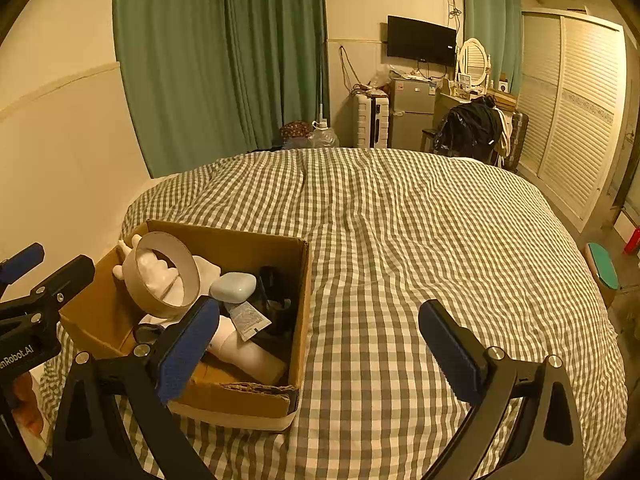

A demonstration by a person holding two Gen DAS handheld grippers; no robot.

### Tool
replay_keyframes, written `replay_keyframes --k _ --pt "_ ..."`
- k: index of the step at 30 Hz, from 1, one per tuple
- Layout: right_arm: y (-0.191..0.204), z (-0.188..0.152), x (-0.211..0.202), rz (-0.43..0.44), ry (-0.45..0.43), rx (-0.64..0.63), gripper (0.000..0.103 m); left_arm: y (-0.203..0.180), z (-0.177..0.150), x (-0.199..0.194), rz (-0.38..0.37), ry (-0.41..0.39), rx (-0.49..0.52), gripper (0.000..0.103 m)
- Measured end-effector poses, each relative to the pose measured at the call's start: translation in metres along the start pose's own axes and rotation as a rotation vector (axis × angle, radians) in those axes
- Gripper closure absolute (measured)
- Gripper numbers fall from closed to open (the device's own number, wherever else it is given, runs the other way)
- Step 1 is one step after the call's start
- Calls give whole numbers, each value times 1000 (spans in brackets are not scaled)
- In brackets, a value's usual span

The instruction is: Organize objects

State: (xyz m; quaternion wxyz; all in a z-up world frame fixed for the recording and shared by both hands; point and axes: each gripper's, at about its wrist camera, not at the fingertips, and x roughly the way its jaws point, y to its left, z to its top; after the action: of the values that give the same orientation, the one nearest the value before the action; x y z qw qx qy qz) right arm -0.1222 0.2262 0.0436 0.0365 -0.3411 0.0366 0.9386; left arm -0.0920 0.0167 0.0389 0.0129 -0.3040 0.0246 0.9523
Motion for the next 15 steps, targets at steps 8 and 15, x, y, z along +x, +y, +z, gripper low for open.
replay_keyframes --k 8,15 --pt "2 -1 -2 -17 -4 -6 3 2 0 -1 21 -1 -2 0" --pt "3 -2 -1 -19 -2 -11 3 0 -1 -4 10 -14 6 0"
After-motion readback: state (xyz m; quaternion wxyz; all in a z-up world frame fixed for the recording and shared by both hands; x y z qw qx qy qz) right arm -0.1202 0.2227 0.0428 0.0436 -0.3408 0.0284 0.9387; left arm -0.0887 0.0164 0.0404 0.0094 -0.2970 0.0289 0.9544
